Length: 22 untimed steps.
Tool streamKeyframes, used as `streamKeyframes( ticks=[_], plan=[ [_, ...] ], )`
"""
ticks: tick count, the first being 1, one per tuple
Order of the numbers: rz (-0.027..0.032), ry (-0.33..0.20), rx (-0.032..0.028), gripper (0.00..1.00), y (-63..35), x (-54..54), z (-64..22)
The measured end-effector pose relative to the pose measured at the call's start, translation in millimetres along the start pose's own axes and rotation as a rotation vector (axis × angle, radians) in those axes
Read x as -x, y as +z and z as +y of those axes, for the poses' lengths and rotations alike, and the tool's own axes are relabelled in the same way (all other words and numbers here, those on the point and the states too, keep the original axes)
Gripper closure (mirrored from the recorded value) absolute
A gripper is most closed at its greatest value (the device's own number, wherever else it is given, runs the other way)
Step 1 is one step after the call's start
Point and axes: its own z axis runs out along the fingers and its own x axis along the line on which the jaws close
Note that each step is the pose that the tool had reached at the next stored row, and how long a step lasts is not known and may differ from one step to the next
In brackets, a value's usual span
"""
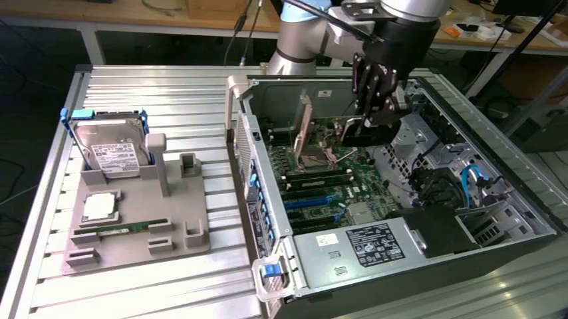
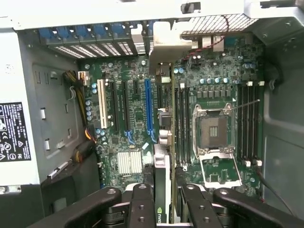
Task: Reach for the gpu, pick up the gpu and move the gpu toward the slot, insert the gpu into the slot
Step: 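Insert the gpu into the slot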
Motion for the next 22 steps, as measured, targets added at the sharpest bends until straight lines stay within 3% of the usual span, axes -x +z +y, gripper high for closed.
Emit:
streamKeyframes(
  ticks=[10, 15, 18, 22],
  plan=[
    [-0.002, -0.04, -0.0007, 0.73, 17.3, 0.2, 2.8],
    [0.0013, -0.037, -0.0008, 0.73, 25.9, -0.2, 12.4],
    [0.0079, -0.035, -0.001, 0.73, 32.4, -0.5, 19.4],
    [0.011, -0.033, -0.001, 0.73, 38.4, -0.6, 24.9]
  ],
)
